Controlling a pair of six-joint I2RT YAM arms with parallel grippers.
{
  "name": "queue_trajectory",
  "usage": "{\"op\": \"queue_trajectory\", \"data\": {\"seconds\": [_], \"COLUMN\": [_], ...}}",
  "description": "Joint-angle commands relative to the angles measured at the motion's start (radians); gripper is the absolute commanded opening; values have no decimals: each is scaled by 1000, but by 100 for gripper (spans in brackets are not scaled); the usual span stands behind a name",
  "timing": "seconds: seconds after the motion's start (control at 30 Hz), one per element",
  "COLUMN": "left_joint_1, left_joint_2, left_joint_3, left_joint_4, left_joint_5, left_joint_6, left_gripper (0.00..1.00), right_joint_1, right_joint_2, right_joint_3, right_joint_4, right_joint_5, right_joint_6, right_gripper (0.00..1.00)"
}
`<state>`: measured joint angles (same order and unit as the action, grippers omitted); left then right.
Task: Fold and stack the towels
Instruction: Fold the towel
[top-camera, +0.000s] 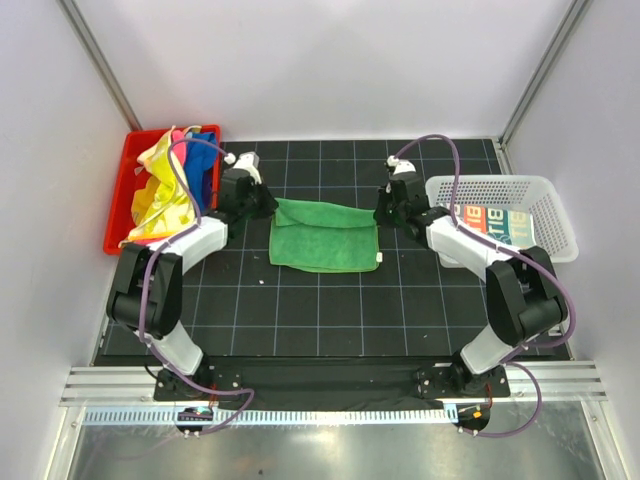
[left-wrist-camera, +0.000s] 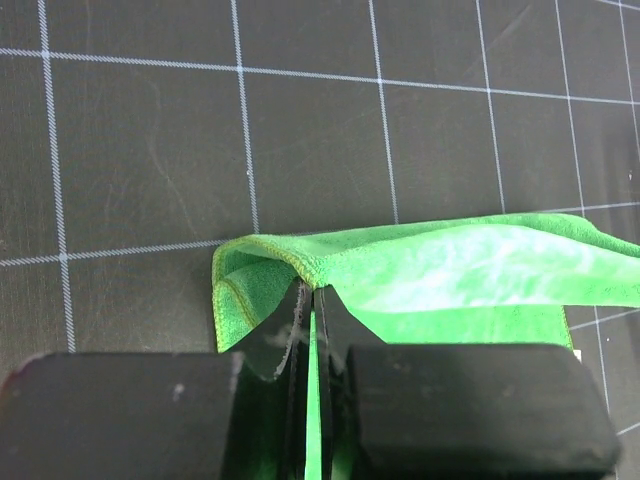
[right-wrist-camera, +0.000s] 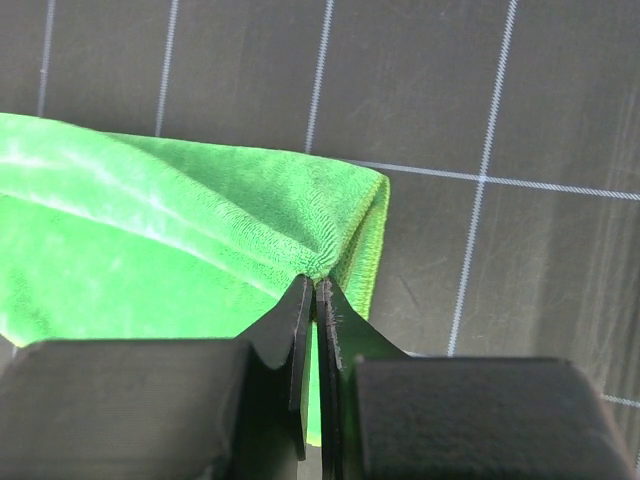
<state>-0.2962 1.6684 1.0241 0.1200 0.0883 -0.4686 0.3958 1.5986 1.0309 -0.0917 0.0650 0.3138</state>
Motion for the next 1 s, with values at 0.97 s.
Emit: {"op": "queue_trajectory", "data": {"seconds": [0.97], "left_joint_1": [29], "left_joint_2": [-151], "left_joint_3": [-140], "left_joint_4": [-10], "left_joint_5": [134], "left_joint_6": [-64], "left_gripper": [0], "right_joint_1": [34], "right_joint_2": [-164], "right_joint_3": [-175], "right_joint_4": [60], "right_joint_5": [-17], "right_joint_6": [54], "right_gripper": [2]}}
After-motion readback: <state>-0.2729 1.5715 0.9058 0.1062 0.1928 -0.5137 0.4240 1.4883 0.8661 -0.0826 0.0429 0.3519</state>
